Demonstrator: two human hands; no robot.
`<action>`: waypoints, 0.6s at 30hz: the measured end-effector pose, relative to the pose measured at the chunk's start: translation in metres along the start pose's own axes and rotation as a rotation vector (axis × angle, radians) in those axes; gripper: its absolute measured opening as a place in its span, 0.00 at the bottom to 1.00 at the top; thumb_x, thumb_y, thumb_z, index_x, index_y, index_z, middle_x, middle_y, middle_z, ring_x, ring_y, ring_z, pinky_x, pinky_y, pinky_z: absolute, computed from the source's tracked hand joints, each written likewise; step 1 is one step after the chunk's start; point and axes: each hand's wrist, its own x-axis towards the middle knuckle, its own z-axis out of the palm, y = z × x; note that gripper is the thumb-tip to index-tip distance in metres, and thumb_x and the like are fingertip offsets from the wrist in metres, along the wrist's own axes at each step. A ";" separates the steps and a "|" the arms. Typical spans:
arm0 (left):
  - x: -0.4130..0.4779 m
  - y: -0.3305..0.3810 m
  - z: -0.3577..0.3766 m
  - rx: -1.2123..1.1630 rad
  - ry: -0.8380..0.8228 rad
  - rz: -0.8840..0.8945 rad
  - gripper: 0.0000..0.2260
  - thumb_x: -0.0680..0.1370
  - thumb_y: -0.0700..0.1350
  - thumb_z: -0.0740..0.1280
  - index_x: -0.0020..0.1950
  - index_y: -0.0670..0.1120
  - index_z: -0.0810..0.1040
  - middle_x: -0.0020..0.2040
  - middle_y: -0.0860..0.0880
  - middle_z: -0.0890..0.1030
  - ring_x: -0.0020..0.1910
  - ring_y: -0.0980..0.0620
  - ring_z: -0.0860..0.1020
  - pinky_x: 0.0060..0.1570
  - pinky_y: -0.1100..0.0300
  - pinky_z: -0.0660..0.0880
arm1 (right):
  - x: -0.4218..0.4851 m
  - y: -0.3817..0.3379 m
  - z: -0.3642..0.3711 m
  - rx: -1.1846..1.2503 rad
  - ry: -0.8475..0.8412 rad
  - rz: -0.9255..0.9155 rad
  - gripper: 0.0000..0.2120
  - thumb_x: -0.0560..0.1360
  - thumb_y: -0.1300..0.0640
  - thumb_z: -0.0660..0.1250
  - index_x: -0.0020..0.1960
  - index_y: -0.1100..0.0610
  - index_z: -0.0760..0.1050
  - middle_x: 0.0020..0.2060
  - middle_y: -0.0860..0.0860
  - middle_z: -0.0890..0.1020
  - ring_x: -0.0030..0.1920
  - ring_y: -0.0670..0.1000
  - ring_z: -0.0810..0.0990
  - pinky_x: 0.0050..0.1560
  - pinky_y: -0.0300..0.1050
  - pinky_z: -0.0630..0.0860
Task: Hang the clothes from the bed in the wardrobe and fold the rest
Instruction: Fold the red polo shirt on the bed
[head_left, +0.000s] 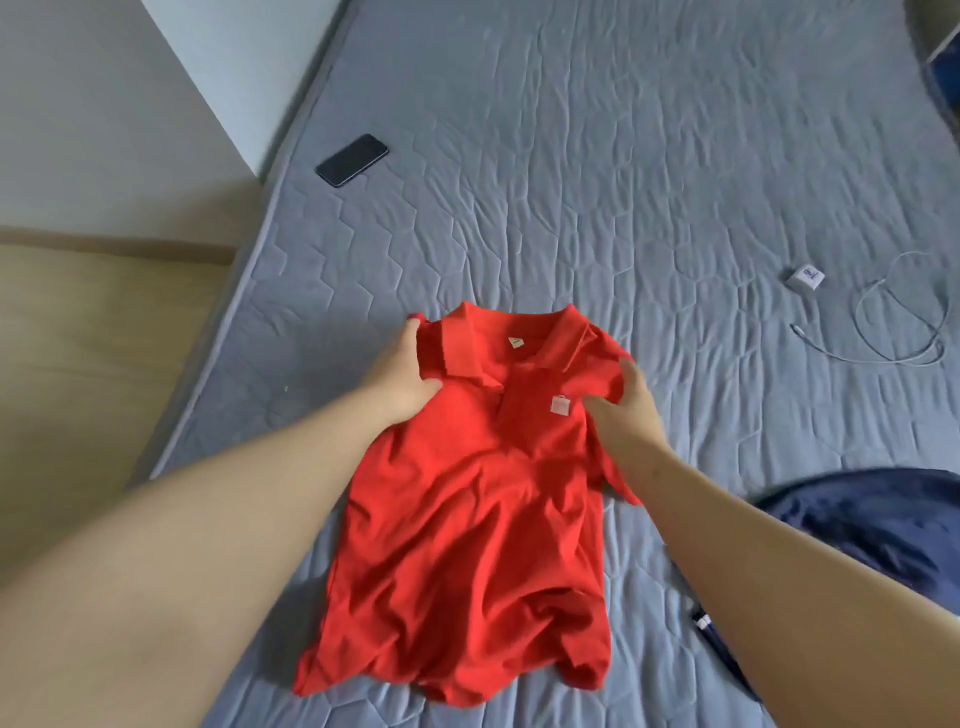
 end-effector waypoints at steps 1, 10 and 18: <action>-0.003 -0.007 0.012 0.035 -0.020 -0.005 0.34 0.75 0.43 0.68 0.76 0.48 0.52 0.71 0.43 0.67 0.67 0.44 0.69 0.62 0.56 0.65 | -0.004 0.013 0.005 -0.010 -0.019 0.024 0.30 0.73 0.59 0.64 0.74 0.53 0.59 0.68 0.52 0.70 0.66 0.53 0.70 0.66 0.47 0.67; -0.076 -0.089 0.132 0.100 -0.278 -0.179 0.23 0.77 0.45 0.66 0.70 0.47 0.65 0.68 0.44 0.71 0.65 0.47 0.71 0.62 0.60 0.65 | -0.076 0.157 0.037 -0.004 -0.134 0.458 0.22 0.69 0.60 0.66 0.63 0.54 0.68 0.53 0.55 0.77 0.52 0.57 0.78 0.50 0.48 0.75; -0.135 -0.156 0.187 0.240 -0.077 -0.351 0.27 0.73 0.45 0.68 0.71 0.48 0.64 0.70 0.45 0.65 0.67 0.42 0.67 0.63 0.51 0.66 | -0.115 0.223 0.052 0.149 -0.132 0.617 0.15 0.68 0.63 0.71 0.47 0.53 0.66 0.43 0.56 0.79 0.45 0.60 0.82 0.50 0.56 0.79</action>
